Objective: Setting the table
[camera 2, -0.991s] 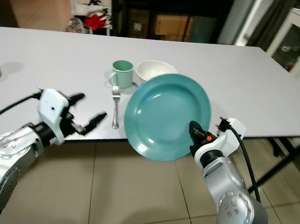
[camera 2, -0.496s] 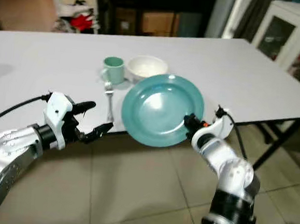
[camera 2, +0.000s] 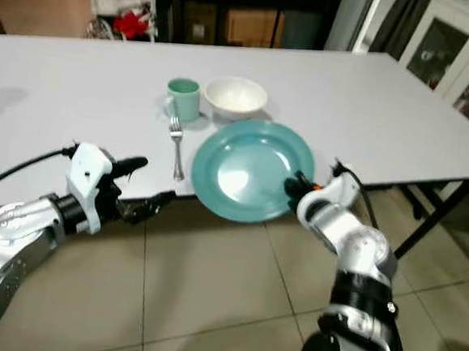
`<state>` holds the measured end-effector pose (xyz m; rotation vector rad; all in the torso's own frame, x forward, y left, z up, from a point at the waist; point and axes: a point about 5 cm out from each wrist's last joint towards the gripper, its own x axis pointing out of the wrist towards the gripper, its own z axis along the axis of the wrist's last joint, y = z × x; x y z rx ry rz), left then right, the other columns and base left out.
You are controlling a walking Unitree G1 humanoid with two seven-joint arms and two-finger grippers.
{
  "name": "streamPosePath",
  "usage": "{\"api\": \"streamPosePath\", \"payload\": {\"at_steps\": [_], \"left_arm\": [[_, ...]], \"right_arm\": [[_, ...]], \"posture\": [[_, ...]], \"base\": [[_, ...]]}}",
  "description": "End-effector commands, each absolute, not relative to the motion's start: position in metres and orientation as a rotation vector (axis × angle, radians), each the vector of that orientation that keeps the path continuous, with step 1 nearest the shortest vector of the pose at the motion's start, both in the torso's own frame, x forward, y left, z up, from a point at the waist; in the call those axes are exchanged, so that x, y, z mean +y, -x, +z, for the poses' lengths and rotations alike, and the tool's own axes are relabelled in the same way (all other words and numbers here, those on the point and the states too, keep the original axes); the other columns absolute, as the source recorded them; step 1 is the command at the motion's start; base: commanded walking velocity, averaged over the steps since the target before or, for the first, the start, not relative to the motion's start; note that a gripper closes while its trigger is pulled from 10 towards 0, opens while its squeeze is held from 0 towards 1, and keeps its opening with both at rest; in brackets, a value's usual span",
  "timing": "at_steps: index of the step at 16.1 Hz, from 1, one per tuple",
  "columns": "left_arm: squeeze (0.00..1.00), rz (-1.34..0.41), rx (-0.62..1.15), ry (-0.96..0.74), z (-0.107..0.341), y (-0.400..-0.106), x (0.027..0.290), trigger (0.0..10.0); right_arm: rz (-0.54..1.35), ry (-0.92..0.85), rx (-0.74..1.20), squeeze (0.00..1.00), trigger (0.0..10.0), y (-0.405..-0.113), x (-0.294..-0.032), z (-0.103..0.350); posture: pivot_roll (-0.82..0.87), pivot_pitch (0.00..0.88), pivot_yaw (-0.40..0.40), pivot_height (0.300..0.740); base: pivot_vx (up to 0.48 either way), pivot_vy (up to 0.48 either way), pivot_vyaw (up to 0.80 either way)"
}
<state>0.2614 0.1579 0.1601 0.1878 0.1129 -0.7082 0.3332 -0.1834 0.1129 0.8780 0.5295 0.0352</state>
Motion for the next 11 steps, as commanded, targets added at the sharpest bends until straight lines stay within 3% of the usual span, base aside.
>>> {"api": "streamPosePath", "payload": {"at_steps": [1, 11], "left_arm": [[0.0, -0.706, 0.095, -0.205, 0.165, -0.263, 0.156, 10.0], [0.0, -0.728, 0.124, -0.238, 0.175, -0.248, 0.165, 10.0]], "right_arm": [[0.035, -0.885, 0.46, 0.0, 10.0, -0.34, -0.193, 0.124], [0.028, -0.993, 0.452, 0.0, 10.0, -0.383, -0.183, 0.139]], "posture": [[-0.02, 0.001, -0.033, 0.74], [0.03, 0.083, -0.047, 0.74]], "base": [[0.0, 0.0, 0.0], [0.0, 0.0, 0.0]]}}
